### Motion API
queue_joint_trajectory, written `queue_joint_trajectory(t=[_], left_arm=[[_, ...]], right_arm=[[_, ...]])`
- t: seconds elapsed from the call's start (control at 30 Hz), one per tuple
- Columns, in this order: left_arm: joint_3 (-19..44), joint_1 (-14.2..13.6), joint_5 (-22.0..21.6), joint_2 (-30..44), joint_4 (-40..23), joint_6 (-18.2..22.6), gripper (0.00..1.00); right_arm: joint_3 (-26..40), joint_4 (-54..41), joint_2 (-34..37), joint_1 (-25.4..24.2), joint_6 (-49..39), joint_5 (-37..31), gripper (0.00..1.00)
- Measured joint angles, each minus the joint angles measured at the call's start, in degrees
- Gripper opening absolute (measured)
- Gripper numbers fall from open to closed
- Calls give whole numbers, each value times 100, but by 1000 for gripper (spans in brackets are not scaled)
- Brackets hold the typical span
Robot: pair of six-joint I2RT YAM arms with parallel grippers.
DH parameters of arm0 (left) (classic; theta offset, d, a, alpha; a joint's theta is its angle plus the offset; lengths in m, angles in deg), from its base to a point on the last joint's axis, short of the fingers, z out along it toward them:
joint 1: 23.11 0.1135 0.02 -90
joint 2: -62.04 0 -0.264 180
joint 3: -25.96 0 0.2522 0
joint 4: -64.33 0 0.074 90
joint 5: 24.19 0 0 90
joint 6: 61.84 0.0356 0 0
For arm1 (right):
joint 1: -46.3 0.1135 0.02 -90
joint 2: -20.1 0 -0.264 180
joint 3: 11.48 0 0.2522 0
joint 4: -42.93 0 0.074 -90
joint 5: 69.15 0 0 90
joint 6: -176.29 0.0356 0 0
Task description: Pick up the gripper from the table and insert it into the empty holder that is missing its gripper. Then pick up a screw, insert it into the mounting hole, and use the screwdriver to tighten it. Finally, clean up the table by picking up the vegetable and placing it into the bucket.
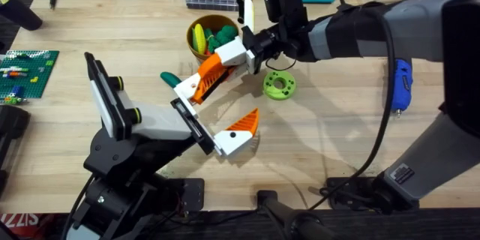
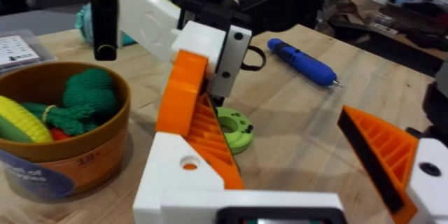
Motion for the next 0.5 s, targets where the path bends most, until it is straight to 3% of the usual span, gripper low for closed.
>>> queue_joint_trajectory(t=[0.5], left_arm=[[0,-3,-22,11,13,-48,985]], right_arm=[[0,34,6,14,242,0,44]])
